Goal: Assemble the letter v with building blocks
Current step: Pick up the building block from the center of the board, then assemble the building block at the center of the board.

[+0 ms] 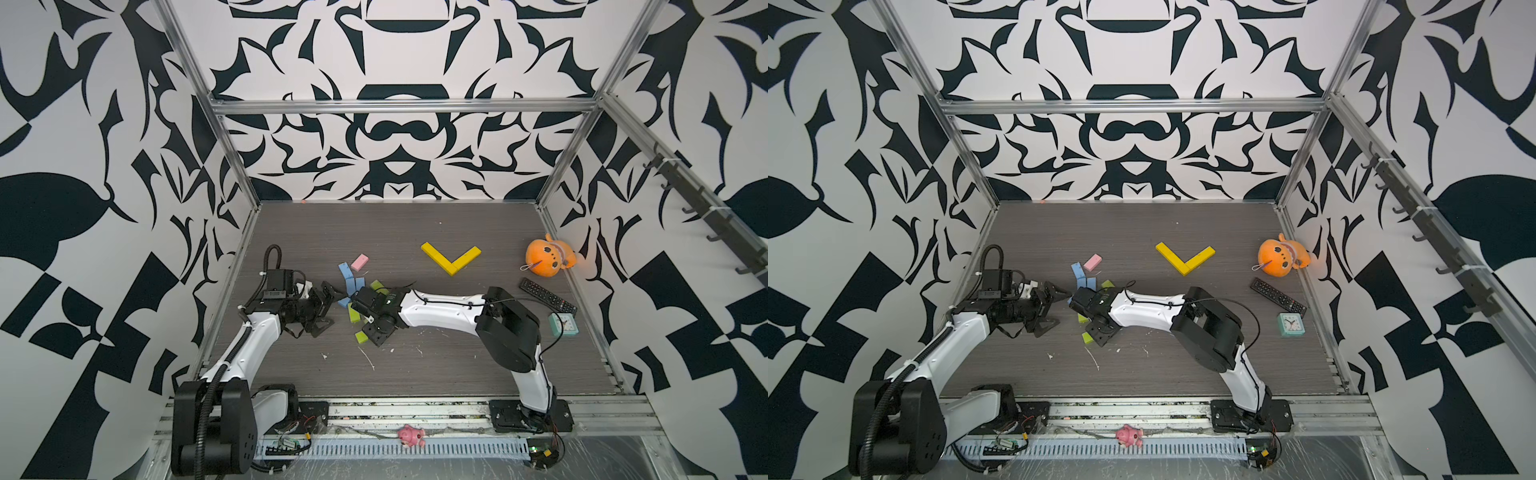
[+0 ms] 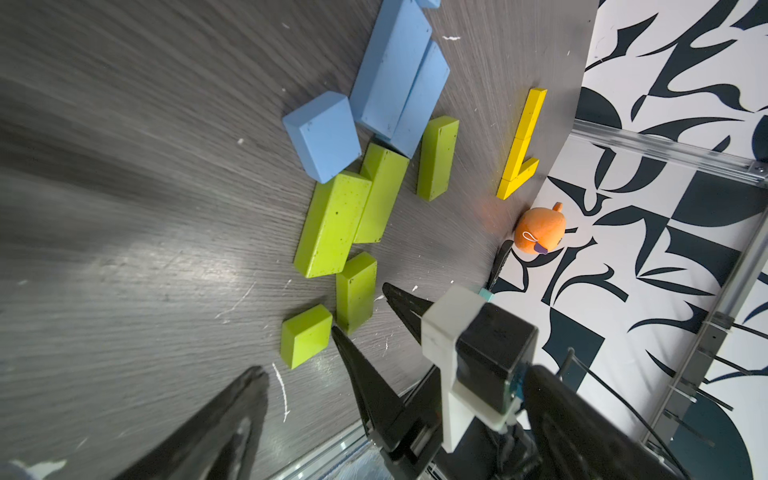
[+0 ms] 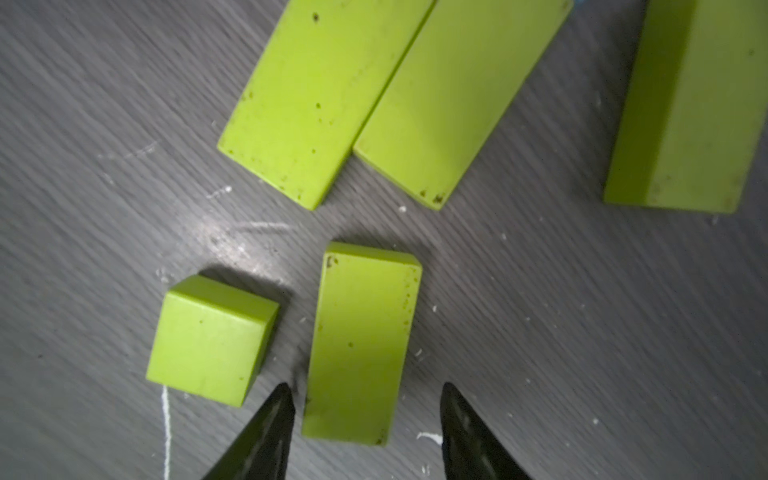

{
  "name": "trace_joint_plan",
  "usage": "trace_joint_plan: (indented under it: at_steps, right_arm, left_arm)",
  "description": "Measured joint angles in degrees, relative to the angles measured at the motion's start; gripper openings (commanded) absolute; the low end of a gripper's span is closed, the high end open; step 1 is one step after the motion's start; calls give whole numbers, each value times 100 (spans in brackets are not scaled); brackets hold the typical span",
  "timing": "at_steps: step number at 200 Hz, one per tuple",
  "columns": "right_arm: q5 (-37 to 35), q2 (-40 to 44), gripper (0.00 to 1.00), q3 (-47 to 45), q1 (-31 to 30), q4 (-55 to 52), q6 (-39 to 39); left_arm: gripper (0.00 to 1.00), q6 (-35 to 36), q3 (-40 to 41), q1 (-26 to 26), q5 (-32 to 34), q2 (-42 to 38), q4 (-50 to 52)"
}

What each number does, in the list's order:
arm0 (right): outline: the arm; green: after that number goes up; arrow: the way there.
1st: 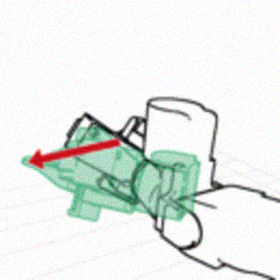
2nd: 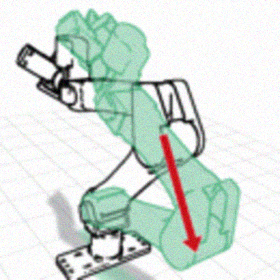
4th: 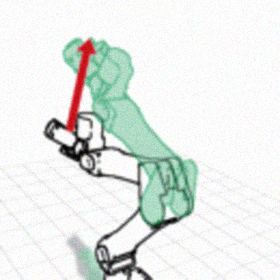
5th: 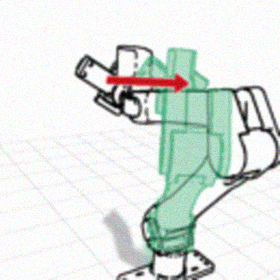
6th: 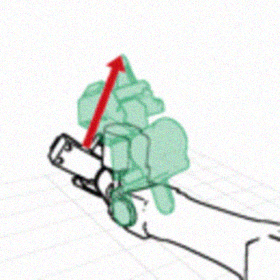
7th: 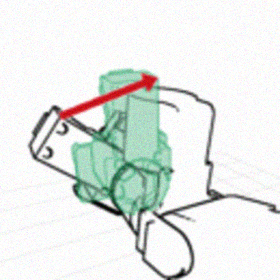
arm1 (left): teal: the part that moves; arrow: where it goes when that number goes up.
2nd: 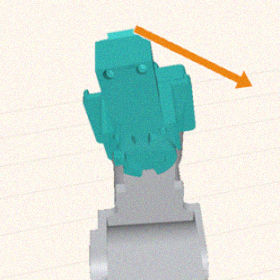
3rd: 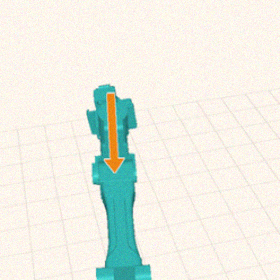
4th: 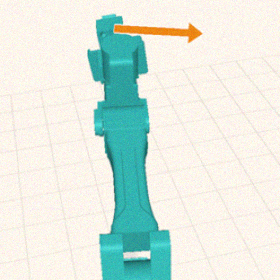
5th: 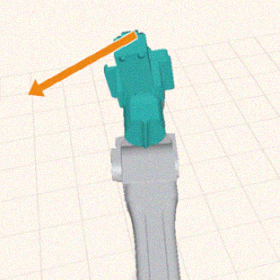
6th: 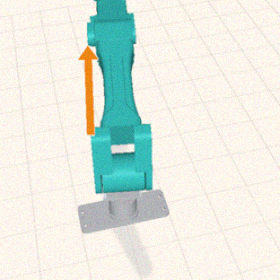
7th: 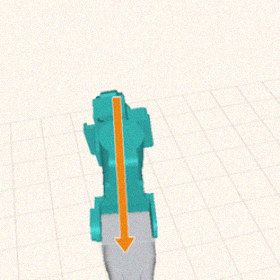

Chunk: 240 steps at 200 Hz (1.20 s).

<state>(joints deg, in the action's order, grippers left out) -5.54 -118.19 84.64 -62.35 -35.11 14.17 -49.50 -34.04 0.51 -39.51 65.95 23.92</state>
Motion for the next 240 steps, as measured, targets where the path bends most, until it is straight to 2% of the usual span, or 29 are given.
trace_joint_plan:
  at_steps: [21, 55, 77, 126, 166, 240]
  right_arm:
    - [37, -39, 34, 42, 0, -13, -140]
    - [4, 184, 31, -162, 129, -109, -490]
    - [24, 577, 30, -461, 476, -214, -673]
    - [20, 800, 30, -570, 1355, -234, -885]
    - [85, 446, 29, -527, 1287, -227, -1060]
    - [133, 323, 30, -404, 1272, -157, -1180]
  left_arm:
    - [100, 0, 79, -22, -48, 105, -70]
    - [100, -11, 92, -7, -59, 136, -175]
    - [99, -151, 94, 129, -55, 136, -337]
    - [100, -918, 299, 1176, 181, 175, -1193]
    - [99, -1401, 511, 1329, 385, 190, -1661]
    - [99, -1665, 671, 1329, 490, 192, -1899]
